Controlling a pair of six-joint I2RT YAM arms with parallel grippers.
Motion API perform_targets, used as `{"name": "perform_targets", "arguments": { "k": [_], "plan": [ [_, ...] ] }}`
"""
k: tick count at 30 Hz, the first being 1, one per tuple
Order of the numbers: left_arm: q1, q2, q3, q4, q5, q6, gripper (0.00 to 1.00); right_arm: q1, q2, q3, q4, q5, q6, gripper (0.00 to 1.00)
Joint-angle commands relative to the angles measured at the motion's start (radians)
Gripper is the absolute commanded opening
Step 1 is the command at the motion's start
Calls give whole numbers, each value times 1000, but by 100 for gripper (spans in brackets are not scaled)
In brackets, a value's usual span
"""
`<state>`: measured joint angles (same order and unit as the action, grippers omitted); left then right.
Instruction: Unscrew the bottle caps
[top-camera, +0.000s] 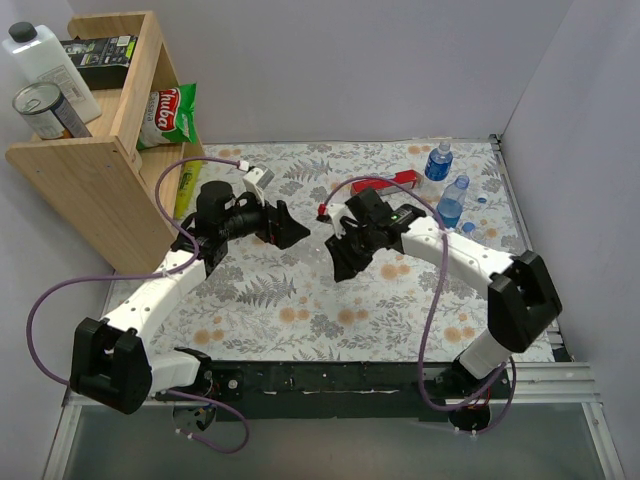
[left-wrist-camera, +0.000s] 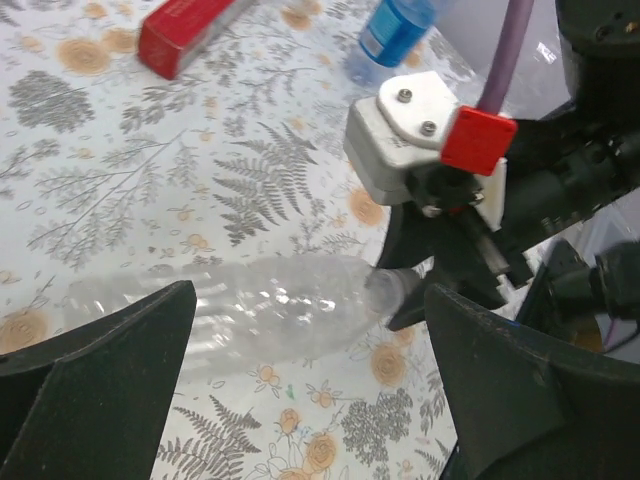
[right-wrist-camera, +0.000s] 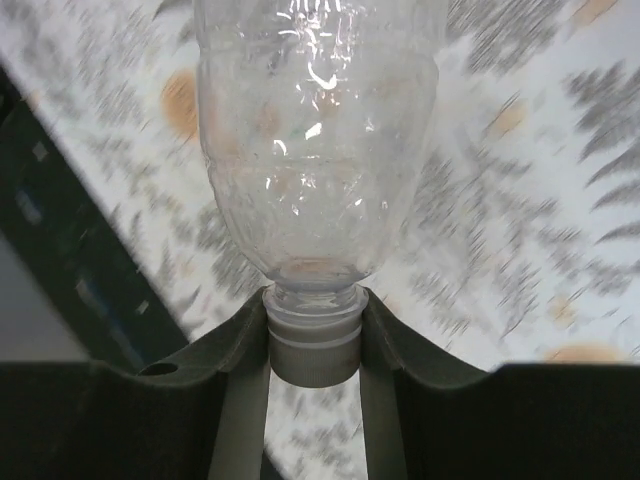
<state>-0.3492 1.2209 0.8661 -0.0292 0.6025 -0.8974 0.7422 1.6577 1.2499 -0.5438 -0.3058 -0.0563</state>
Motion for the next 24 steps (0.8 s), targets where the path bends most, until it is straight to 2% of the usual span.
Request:
{"name": "perform_targets", "arguments": {
  "k": [1,5,9,15,20,24],
  "plan": [
    [-36,-32,28,8,224,93,98,-13,-153,-76,-319,-237,-11,1],
    [-91,-12,42,-60,374,179,98,-15,-232,-67,-498,-357,-57,1],
    [-215,49,109,-248,471,311,98,-17,-340,-55,-502,-414,-59,1],
    [-326,87,131,-313,571,338,98,-17,-378,-52,-519,-476,-66,1],
    [-370,117,165,-406,594,385,98,-17,-380,-46,-522,-469,-73,1],
    [-415,138,171,-454,536,403,98,-18,-368,-23,-521,-484,-85,1]
  ]
}}
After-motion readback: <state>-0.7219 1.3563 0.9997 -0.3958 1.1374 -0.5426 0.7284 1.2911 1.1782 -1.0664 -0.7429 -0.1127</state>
